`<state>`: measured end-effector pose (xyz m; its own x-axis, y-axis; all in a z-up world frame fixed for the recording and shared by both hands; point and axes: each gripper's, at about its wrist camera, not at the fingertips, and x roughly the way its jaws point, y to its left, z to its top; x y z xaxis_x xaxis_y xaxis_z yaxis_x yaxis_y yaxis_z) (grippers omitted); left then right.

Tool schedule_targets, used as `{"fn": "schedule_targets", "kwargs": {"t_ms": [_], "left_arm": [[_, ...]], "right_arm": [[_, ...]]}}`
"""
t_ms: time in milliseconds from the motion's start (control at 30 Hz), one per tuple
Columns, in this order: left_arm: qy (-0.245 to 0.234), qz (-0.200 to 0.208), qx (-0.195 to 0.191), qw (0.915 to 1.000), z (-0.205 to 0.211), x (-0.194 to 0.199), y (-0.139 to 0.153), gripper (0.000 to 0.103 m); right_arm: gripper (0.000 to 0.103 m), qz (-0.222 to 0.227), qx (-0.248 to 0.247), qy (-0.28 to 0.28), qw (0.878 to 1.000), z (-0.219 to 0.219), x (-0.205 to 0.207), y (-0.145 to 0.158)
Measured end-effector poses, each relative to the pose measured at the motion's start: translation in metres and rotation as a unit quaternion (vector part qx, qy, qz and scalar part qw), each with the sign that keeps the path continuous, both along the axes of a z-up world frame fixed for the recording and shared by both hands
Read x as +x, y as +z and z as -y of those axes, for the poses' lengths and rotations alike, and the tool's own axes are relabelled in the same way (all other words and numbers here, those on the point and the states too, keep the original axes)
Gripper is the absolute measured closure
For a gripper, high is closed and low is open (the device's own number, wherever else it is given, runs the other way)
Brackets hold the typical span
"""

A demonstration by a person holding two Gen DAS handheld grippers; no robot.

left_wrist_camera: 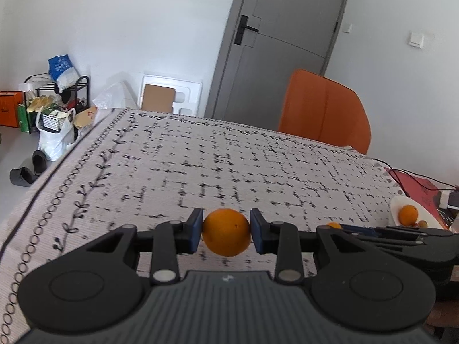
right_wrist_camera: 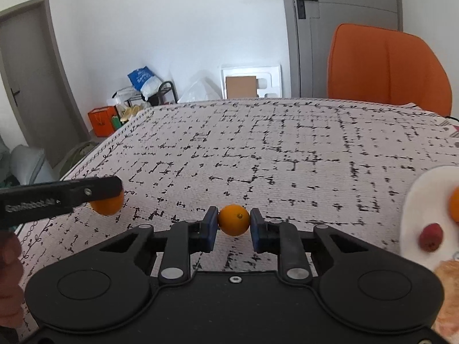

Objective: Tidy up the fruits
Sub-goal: 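Close the right gripper on the small tangerine while the left holds the orange, then carry the orange and tangerine over the white plate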

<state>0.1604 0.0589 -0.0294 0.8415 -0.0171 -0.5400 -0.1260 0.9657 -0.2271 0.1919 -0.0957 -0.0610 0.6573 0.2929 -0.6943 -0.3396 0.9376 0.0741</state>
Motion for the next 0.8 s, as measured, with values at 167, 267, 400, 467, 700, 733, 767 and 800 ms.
{"fn": "schedule_targets", "kwargs": {"t_ms": [167, 267, 400, 467, 700, 733, 767, 800], "left_arm": [[-0.019, 0.005, 0.006, 0.9998, 0.021, 0.002, 0.004, 0.069], [-0.028, 0.008, 0.008, 0.9995, 0.032, 0.003, 0.006, 0.069], [-0.042, 0.009, 0.012, 0.999, 0.047, 0.005, 0.009, 0.069], [-0.049, 0.012, 0.013, 0.9986, 0.055, 0.006, 0.011, 0.069], [-0.072, 0.023, 0.017, 0.997, 0.081, 0.009, 0.018, 0.069], [-0.075, 0.024, 0.018, 0.9967, 0.084, 0.01, 0.019, 0.069], [-0.079, 0.025, 0.019, 0.9964, 0.089, 0.01, 0.02, 0.069], [-0.083, 0.026, 0.019, 0.996, 0.092, 0.01, 0.021, 0.069]], "right_arm": [[0.081, 0.014, 0.011, -0.016, 1.0, 0.017, -0.01, 0.012], [0.081, 0.022, 0.015, -0.025, 0.999, 0.027, -0.015, 0.019], [0.081, 0.034, 0.019, -0.035, 0.999, 0.039, -0.02, 0.027], [0.081, 0.041, 0.018, -0.04, 0.998, 0.045, -0.024, 0.031], [0.081, 0.056, 0.019, -0.061, 0.996, 0.069, -0.033, 0.041], [0.081, 0.058, 0.02, -0.064, 0.996, 0.071, -0.034, 0.042], [0.081, 0.06, 0.02, -0.067, 0.996, 0.075, -0.036, 0.043], [0.081, 0.062, 0.02, -0.07, 0.995, 0.078, -0.038, 0.044]]}}
